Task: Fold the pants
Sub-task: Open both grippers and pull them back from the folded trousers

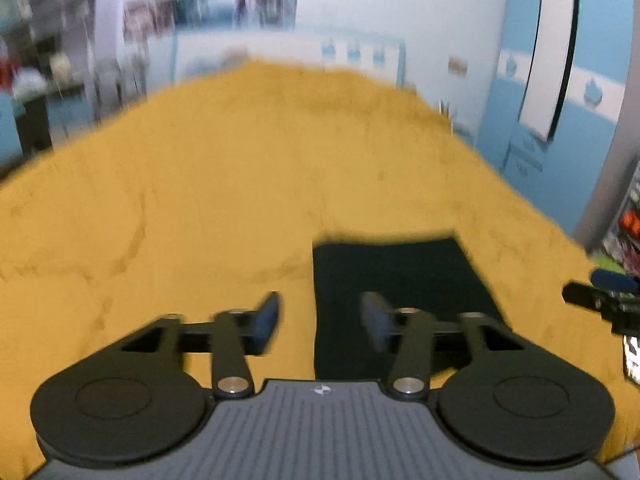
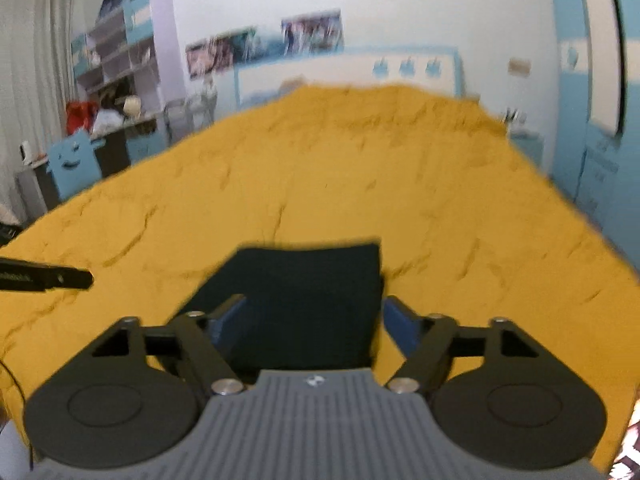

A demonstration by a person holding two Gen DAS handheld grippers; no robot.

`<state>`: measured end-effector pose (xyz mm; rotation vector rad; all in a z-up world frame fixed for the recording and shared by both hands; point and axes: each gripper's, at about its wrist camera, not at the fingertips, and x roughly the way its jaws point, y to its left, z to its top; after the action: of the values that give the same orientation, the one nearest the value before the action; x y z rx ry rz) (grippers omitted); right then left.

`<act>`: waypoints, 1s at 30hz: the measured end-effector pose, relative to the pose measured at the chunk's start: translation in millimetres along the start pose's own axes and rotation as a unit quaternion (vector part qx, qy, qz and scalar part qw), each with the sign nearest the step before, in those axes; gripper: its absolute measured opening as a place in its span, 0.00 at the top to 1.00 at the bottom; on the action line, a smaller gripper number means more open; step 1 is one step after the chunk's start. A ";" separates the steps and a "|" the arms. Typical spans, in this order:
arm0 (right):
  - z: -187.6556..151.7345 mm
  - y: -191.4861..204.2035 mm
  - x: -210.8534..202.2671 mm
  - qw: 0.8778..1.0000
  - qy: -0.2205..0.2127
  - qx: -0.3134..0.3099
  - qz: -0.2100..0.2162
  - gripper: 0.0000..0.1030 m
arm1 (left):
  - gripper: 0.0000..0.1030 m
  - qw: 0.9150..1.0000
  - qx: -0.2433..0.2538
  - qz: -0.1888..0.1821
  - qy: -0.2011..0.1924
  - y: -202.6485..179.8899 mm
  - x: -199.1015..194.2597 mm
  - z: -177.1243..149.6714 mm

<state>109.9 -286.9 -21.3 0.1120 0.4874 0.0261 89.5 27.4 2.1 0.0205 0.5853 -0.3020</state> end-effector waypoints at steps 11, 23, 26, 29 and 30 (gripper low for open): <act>-15.8 33.2 -69.3 0.998 -0.006 0.037 -0.049 0.20 | 0.06 0.994 0.015 0.088 -0.068 -62.3 -45.4 -17.2; -72.1 47.4 -46.1 0.994 0.070 0.010 -0.081 0.20 | 0.06 0.996 0.031 0.074 0.050 -68.5 -12.8 -65.9; -75.7 49.0 -34.8 0.993 0.089 0.002 -0.083 0.20 | 0.06 0.995 0.030 0.069 0.071 -71.7 -9.2 -71.5; -74.2 46.2 -28.8 0.992 0.102 0.007 -0.072 0.20 | 0.06 0.994 0.037 0.068 0.083 -75.5 -5.6 -74.1; -73.4 45.8 -27.7 0.992 0.102 0.006 -0.071 0.20 | 0.06 0.993 0.037 0.068 0.087 -75.6 -3.8 -74.9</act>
<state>51.1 -235.5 -67.7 0.0860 0.6997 -0.1057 24.3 -36.0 -53.4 0.1582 0.7428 -0.1904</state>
